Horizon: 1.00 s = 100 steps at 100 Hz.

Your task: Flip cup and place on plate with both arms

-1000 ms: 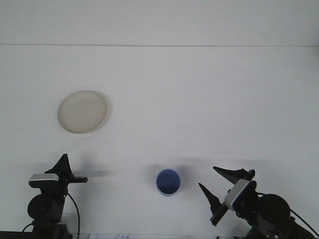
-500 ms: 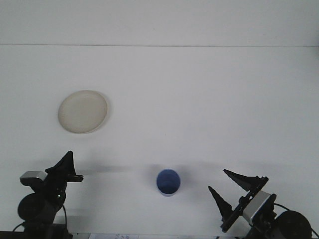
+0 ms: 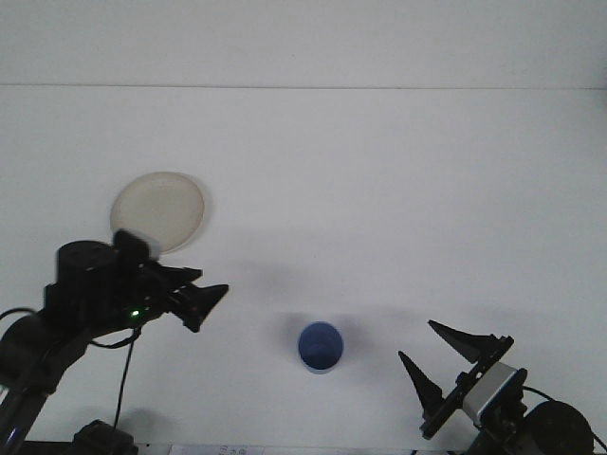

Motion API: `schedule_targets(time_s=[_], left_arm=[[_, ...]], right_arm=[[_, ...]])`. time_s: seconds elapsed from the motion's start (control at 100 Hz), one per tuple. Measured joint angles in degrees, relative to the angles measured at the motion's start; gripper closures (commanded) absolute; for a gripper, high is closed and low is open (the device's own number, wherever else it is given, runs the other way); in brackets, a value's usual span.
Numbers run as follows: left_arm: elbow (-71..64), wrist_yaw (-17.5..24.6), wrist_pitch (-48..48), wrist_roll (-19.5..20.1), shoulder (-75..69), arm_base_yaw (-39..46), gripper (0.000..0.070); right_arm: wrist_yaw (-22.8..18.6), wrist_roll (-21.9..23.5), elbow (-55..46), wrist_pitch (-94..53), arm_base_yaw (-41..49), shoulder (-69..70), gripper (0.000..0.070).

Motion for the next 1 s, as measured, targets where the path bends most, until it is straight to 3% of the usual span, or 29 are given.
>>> schedule_targets(time_s=[0.14,0.32,0.5,0.73,0.78,0.9,0.94,1.0], left_arm=[[5.57,-5.7,-5.14,2.64,12.35,-12.5,0.0246],[10.34,-11.76,-5.03,4.26,25.22,-23.78,0.0244],[12.31,-14.91,-4.94,4.74,34.51,-26.99,0.0238],[12.46,-14.99,-4.26,4.76,40.06,-28.15,0.0253],[12.52,-14.99,-4.24,4.76,40.83,-28.2,0.0316],[12.52,-15.02,-4.24,4.76,42.14,-28.3,0.0624],[12.52,-15.02,-4.28,4.76,42.14,-28.39,0.0696],[12.57,-15.02,-4.33,4.76,42.14,-28.61,0.069]], right_arm=[[0.09,0.0,0.0,0.0,0.0,0.0,0.0245],[0.09,0.0,0.0,0.0,0.0,0.0,0.0245],[0.09,0.0,0.0,0.0,0.0,0.0,0.0245],[0.09,0.0,0.0,0.0,0.0,0.0,0.0245],[0.09,0.0,0.0,0.0,0.0,0.0,0.0245],[0.09,0.0,0.0,0.0,0.0,0.0,0.0245],[0.09,0.0,0.0,0.0,0.0,0.0,0.0245],[0.11,0.0,0.0,0.0,0.0,0.0,0.0245]])
